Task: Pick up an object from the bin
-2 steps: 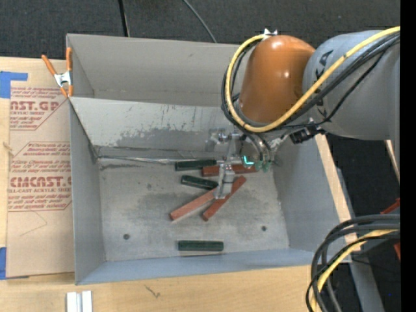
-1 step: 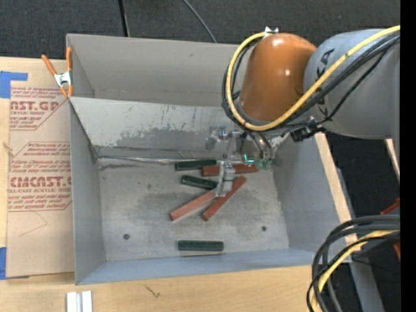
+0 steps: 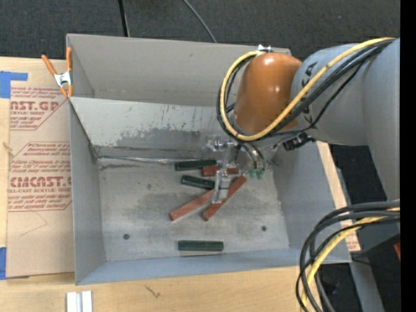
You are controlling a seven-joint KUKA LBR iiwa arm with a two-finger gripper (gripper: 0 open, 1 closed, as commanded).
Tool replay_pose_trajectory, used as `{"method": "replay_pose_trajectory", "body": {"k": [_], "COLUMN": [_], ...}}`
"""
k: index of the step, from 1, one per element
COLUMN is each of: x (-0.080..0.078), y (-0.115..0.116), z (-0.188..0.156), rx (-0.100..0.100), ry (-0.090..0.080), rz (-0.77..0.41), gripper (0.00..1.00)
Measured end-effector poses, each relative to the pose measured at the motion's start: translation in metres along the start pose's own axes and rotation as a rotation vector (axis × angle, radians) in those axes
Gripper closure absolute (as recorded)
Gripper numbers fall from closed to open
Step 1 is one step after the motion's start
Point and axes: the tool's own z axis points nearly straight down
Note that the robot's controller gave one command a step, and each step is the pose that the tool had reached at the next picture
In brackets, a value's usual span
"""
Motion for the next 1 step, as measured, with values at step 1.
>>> {"method": "replay_pose_trajectory", "body": {"k": [1], "x": [0.028], "y": [-0.0147], "z": [0.069], "rx": [-0.001], "ry": [0.001], "rz": [-0.23], "gripper": [1.0]}}
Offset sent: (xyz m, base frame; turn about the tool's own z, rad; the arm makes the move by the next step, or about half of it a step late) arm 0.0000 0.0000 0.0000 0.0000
